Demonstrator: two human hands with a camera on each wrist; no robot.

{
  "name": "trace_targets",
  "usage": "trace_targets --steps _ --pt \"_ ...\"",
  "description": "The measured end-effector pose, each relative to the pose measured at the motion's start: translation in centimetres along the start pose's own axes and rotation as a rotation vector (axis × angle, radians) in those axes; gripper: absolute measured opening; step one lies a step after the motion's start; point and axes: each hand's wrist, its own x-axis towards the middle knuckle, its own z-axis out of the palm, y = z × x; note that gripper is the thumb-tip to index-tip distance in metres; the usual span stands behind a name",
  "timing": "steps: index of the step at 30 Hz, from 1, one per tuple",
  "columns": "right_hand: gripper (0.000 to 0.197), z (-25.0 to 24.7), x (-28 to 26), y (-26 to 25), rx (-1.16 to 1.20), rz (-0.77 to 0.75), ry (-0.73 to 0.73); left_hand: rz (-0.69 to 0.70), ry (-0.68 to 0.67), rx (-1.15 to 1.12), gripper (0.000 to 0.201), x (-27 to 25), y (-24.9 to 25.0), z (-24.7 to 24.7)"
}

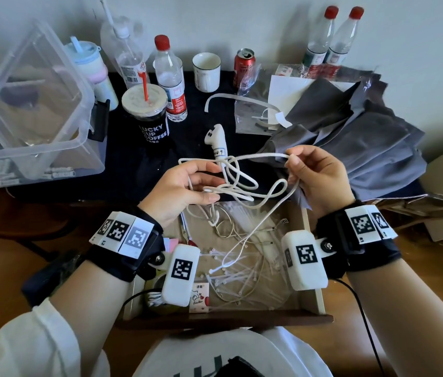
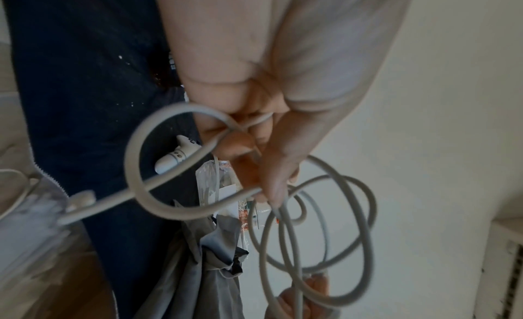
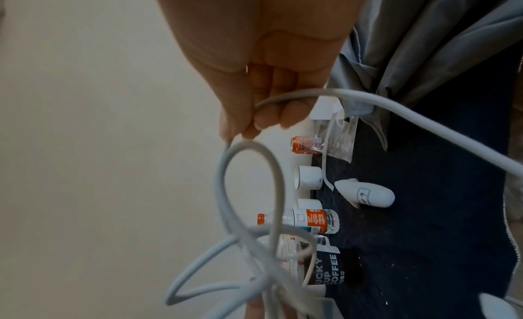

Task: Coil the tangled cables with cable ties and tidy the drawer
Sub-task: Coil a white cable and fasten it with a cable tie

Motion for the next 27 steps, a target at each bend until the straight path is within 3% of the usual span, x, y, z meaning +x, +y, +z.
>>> trace_targets --steps 8,13,16,18,23,24,26,27 --pt "0.023 0.4 -0.1 -0.2 -0.193 -0.009 -0.108 -0.114 -0.069 -0.068 0.041 -0.2 0.6 0.3" --pt "0.027 1.0 -0.1 2.0 -0.518 -0.014 -0.161 -0.138 -0.154 -0.190 0.042 -0.4 1.7 1.3" --pt "0.028 0.8 -0.5 3.7 -0.654 0.060 -0.205 -0.126 -0.153 -0.353 0.036 -0.3 2.2 1.5" --pt "0.026 1.1 -0.9 3.7 -0.654 0.094 -0.227 -0.144 -0.146 -0.440 0.037 -0.1 2.1 1.3" --pt "0.039 2.7 -1.6 1.7 -0.309 0.061 -0.392 -0.262 -0.061 -0.458 0.031 0.0 1.8 1.4" --pt "0.035 3.1 -1.6 1.4 -0.314 0.075 -0.433 -0.290 -0.034 -0.458 0.032 0.1 1.7 1.5" --pt "0.009 3.5 -1.3 1.1 -0.461 0.079 -0.507 -0.319 -0.031 -0.471 0.030 0.1 1.5 1.7" --pt "0.012 3.5 -1.0 1.2 -0.573 0.059 -0.498 -0.316 -0.024 -0.482 0.029 0.1 1.5 1.8"
